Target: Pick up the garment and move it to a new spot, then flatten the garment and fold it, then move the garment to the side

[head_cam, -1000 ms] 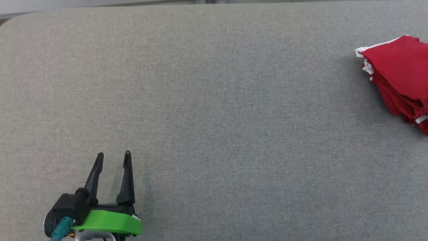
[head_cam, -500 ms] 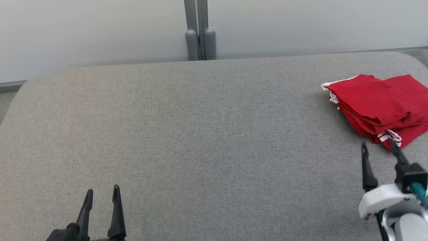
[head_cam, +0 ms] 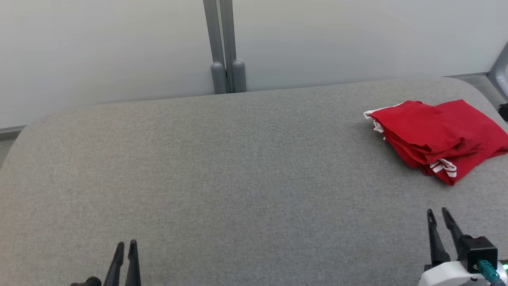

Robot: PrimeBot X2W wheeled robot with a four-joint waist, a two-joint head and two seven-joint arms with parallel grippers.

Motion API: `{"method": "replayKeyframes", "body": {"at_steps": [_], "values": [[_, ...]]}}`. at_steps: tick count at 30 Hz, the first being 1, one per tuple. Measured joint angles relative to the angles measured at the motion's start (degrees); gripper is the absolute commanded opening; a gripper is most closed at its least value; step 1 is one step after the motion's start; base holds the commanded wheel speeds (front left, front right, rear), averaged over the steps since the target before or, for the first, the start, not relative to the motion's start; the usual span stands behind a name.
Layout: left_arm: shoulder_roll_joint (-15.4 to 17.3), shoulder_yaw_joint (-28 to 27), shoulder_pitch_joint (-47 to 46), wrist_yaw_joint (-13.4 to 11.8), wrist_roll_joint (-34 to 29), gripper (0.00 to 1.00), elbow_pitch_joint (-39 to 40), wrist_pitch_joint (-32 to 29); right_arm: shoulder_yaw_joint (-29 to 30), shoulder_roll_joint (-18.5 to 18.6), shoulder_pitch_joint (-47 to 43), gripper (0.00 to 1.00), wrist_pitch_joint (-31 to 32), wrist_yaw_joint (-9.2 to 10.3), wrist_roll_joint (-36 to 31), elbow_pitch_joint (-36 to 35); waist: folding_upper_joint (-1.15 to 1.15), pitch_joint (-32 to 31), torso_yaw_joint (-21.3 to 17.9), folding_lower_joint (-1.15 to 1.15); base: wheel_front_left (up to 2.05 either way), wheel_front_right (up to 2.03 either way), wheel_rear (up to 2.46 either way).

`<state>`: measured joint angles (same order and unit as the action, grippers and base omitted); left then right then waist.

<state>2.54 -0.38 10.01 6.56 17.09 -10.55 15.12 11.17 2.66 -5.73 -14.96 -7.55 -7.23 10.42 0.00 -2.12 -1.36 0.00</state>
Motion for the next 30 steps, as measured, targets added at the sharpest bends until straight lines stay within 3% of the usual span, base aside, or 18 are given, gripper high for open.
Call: {"method": "replayKeyframes", "body": {"at_steps": [5,30], "values": [[-0.1,0.2,0.0,0.0,1.6,0.0,-1.9,-0.6,0.1,-0.6,0.0,0.0,1.3,0.0,1.7,2.4,0.0,0.0,0.0,0.0,0.0,0.0,0.0],[-0.1,-1.6,-4.1,0.0,24.5,0.0,-2.5,-7.1,-1.5,-0.5,2.8,0.0,7.4,0.01,32.5,2.6,0.0,0.5,0.3,0.0,0.0,0.0,0.0]]}}
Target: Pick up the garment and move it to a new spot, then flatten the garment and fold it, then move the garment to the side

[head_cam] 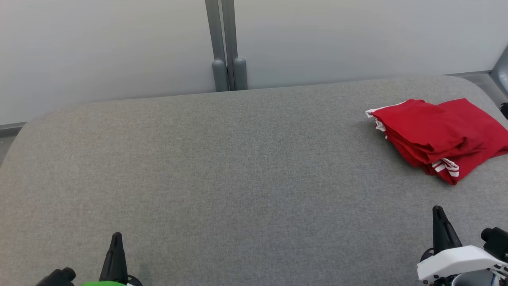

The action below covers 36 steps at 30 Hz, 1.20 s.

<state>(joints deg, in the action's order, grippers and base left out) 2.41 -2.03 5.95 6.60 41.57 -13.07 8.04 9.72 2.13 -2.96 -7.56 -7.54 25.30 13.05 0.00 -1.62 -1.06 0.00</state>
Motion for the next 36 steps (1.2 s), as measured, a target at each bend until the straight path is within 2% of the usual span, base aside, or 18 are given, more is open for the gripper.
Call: {"method": "replayKeyframes", "body": {"at_steps": [18,36], "values": [[0.0,-1.3,-3.2,0.3,13.5,0.0,-0.2,-3.9,-0.9,0.2,2.3,0.0,3.7,0.0,18.0,0.1,0.0,0.3,0.2,0.0,0.0,0.0,0.0],[0.1,-2.1,-5.7,0.4,24.0,0.0,-0.4,-7.0,-1.5,0.3,4.4,0.0,6.7,0.02,31.9,0.4,0.0,0.7,0.4,0.0,0.0,0.0,0.0]]}}
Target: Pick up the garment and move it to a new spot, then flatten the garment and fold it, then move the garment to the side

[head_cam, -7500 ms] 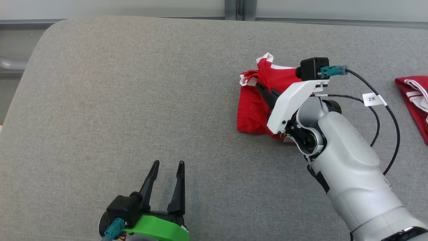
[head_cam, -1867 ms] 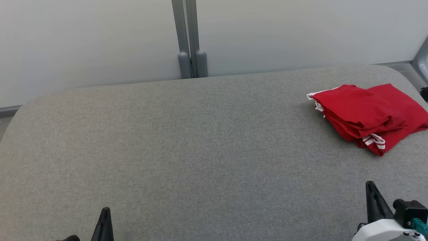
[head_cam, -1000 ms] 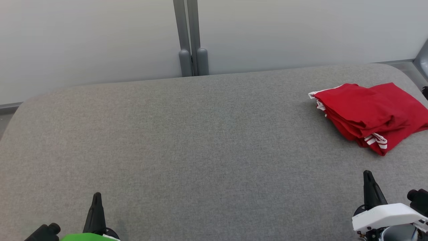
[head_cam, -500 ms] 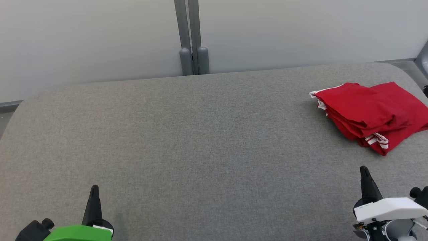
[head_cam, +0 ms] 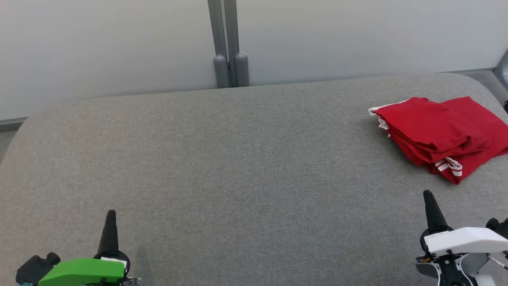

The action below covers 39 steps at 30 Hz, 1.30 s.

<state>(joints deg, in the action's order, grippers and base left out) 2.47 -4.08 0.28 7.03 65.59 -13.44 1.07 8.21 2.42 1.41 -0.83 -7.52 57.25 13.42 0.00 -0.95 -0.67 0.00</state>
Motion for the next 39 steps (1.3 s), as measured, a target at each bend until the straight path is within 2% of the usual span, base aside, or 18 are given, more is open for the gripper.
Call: {"method": "replayKeyframes", "body": {"at_steps": [39], "values": [[0.1,-1.6,-4.1,0.1,18.3,0.0,-0.4,-5.2,-1.2,0.2,3.0,0.0,5.1,0.03,23.9,0.4,0.0,0.7,0.4,0.0,0.0,0.0,0.0]]}}
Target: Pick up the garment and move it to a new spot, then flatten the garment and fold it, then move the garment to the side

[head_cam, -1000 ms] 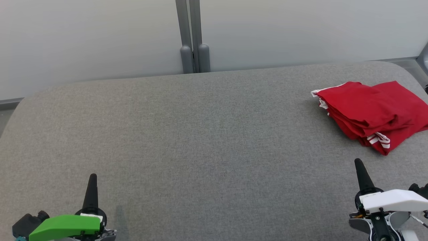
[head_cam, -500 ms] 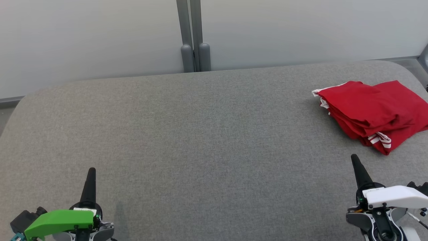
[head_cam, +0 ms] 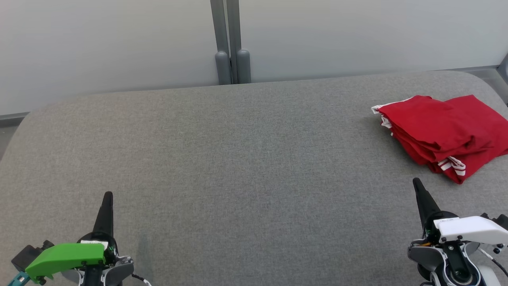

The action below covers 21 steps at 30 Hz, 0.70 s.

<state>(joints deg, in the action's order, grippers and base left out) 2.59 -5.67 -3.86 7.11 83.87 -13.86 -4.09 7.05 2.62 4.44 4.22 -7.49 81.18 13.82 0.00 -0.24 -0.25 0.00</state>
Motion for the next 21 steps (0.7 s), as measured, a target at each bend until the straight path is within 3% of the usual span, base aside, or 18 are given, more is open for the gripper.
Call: {"method": "replayKeyframes", "body": {"at_steps": [21], "values": [[0.1,-0.7,-1.7,0.2,7.6,0.0,-0.2,-2.3,-0.4,0.1,1.4,0.0,2.1,0.0,10.1,0.2,0.0,0.4,0.2,0.0,0.0,0.0,0.0]]}}
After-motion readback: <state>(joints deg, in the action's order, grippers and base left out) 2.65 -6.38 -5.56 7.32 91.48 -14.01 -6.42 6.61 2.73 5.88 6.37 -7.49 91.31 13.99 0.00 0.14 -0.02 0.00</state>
